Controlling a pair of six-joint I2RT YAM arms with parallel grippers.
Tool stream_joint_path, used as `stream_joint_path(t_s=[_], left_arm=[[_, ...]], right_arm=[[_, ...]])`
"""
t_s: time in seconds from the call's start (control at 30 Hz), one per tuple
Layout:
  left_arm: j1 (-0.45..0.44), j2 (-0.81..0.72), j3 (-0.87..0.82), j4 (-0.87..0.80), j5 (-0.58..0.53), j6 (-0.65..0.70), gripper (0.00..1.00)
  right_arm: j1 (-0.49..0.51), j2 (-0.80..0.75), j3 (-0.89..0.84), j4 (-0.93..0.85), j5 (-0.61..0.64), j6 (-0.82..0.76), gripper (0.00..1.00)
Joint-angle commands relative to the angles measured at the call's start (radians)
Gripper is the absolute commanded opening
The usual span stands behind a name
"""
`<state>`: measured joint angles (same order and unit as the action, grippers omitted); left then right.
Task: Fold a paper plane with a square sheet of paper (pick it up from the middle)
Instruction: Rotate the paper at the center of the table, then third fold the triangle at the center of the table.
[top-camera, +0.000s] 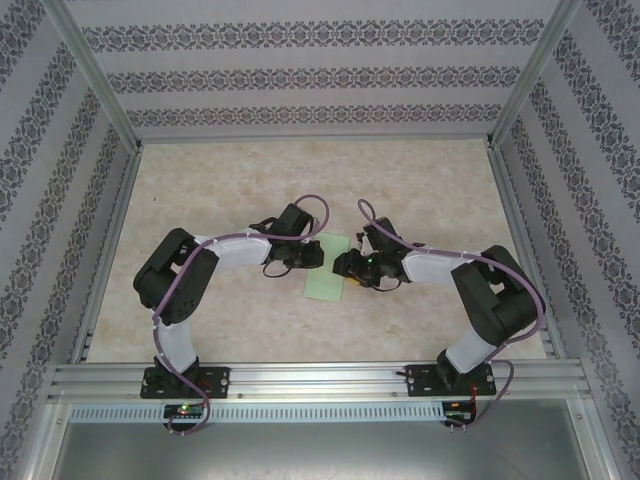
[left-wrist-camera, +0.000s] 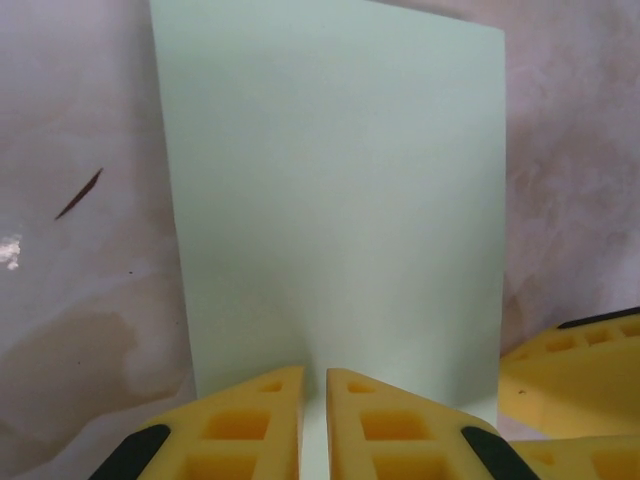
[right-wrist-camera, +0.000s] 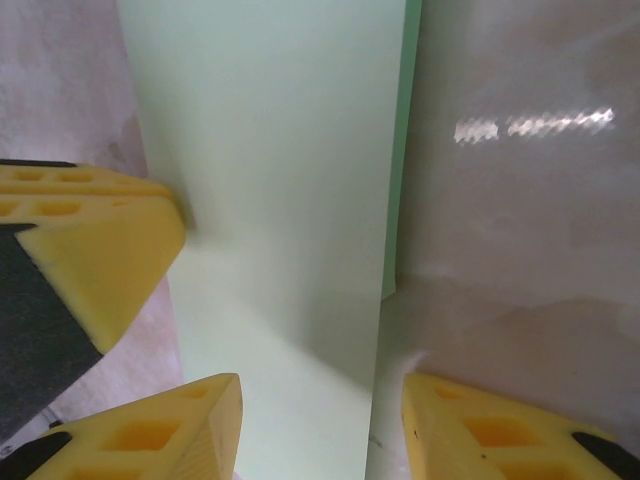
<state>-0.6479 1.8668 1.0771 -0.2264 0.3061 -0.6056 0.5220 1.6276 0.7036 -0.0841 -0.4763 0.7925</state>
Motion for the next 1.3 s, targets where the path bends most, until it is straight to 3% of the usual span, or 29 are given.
stream_joint_path(t_s=[0.0, 1.27], left_arm=[[0.010, -0.007, -0.013, 0.021, -0.027, -0.019, 0.16], [0.036, -0.040, -0.058, 0.069, -0.008, -0.058, 0.19]], right_arm=[[0.013, 0.019, 0.016, 0.029, -0.008, 0.014, 0.46], [0.036, 0.001, 0.033, 0.006, 0.007, 0.029, 0.46]])
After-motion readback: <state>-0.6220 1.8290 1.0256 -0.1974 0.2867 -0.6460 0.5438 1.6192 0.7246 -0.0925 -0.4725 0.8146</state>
